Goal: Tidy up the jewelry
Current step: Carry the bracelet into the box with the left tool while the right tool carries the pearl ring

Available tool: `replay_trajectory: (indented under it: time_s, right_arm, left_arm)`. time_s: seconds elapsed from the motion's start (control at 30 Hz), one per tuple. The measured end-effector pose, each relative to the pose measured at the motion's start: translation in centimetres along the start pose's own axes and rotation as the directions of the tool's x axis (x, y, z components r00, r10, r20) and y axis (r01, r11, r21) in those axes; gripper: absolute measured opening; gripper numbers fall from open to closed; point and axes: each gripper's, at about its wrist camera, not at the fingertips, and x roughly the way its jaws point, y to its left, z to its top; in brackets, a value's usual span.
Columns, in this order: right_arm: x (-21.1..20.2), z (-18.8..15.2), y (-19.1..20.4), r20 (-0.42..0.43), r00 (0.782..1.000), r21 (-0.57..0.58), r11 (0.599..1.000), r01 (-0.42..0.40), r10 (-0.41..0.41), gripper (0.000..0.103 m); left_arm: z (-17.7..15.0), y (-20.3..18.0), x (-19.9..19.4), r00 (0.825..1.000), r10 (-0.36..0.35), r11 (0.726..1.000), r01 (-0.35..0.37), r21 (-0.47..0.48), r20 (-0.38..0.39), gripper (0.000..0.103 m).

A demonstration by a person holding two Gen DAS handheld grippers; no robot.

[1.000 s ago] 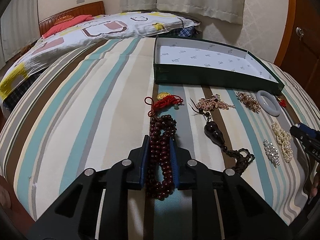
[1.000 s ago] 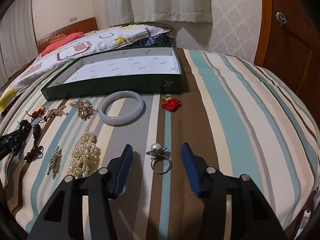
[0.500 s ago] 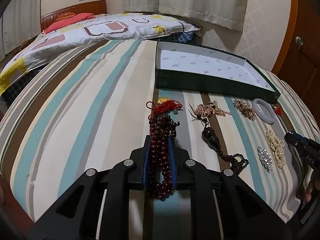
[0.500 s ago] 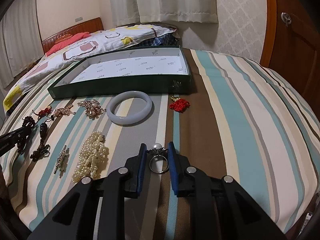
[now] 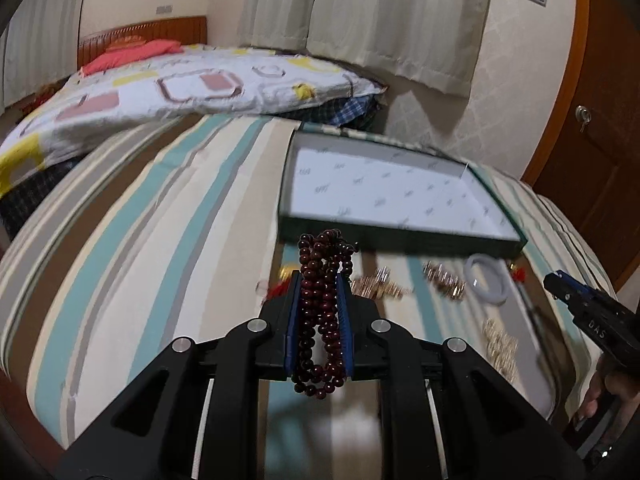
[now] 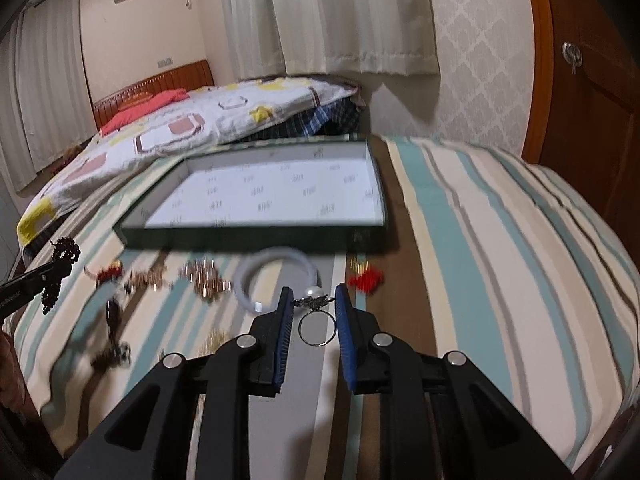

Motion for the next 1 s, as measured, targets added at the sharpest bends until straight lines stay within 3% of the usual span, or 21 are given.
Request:
replay_trajectory:
  time_s: [0.23, 0.4, 0.67, 0.73, 1.0]
  right_arm:
    - [2.4, 3.9, -0.4, 0.055, 0.998, 0.012, 1.000, -0.010, 0.009, 0.022]
    - [5.6, 5.8, -0.4, 0.038, 0.999, 0.006, 1.000, -0.006, 0.005, 0.022]
    - [11.2, 5.8, -1.6, -0.096, 0.995, 0.019, 1.000, 0.006, -0.004, 0.022]
    - [11.7, 5.4, -1.8, -0.119, 0.993, 0.014, 1.000, 0.011, -0.009, 0.022]
    - [12.3, 5.2, -1.6, -0.154, 0.988, -0.006, 1.000, 0.021, -0.022, 0.023]
  left_arm:
    - [4.4, -2.3, 2.4, 0.998, -0.016, 0.999, 0.014, 0.036, 0.052, 0.017]
    - [7.0, -3.2, 6.9, 0.999, -0.026, 0.999, 0.024, 0.037, 0.029, 0.017]
    - [6.9, -2.8, 13.7, 0.994, -0.001, 1.000, 0.004, 0.022, -0.111, 0.016]
    - [6.7, -2.7, 14.5, 0.992, 0.006, 1.000, -0.002, 0.028, -0.130, 0.013]
    - [5.9, -3.2, 15.6, 0.986, 0.021, 0.998, -0.009, 0.070, -0.166, 0.013]
